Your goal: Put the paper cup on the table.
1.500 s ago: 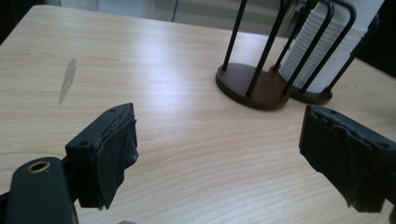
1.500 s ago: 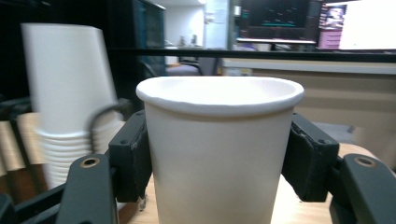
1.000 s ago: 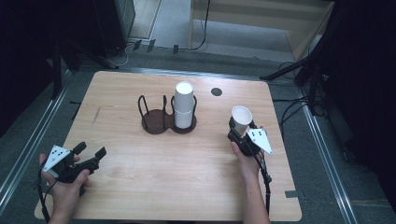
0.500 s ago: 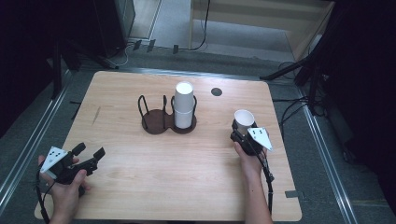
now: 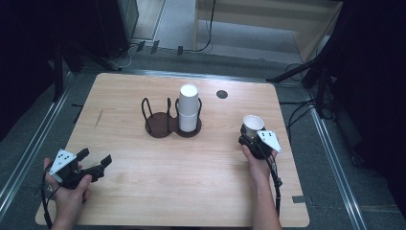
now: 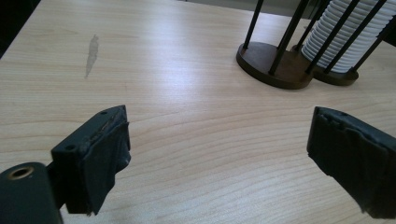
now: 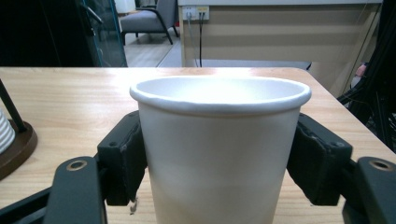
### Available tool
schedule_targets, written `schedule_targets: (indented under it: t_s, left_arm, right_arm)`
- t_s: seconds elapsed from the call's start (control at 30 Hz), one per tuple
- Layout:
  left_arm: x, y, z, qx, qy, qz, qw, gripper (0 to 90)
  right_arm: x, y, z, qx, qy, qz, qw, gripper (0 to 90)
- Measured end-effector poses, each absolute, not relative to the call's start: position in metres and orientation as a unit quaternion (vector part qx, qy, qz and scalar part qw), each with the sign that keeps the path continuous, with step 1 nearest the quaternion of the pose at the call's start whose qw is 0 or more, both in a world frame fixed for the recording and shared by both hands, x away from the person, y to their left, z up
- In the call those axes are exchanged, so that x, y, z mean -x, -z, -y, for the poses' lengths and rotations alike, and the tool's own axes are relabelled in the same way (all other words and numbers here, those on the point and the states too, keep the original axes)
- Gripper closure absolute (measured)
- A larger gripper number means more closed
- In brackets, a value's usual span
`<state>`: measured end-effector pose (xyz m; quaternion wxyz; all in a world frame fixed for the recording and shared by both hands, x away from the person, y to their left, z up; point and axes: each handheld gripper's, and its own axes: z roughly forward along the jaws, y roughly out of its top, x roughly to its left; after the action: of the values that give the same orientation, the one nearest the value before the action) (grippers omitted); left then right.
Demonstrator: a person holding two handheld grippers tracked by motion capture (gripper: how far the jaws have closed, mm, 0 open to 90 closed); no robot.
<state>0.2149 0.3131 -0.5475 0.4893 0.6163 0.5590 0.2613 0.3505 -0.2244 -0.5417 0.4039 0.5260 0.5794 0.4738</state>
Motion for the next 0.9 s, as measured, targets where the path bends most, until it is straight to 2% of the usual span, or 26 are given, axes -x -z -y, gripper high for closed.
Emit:
schedule_targets:
  t_s: [0.57, 0.9]
  left_arm:
    - [-0.216, 0.548, -0.309, -0.625, -0.266, -0.555, 0.481, 5.4]
    - [-0.216, 0.548, -0.310, -0.624, -0.264, -0.557, 0.480, 5.4]
  right_arm:
    - [-0.348, 0.541, 0.232, -0.538, -0.468, -0.588, 0.382, 21.2]
    - [-0.345, 0.538, 0.238, -0.533, -0.478, -0.608, 0.344, 1.7]
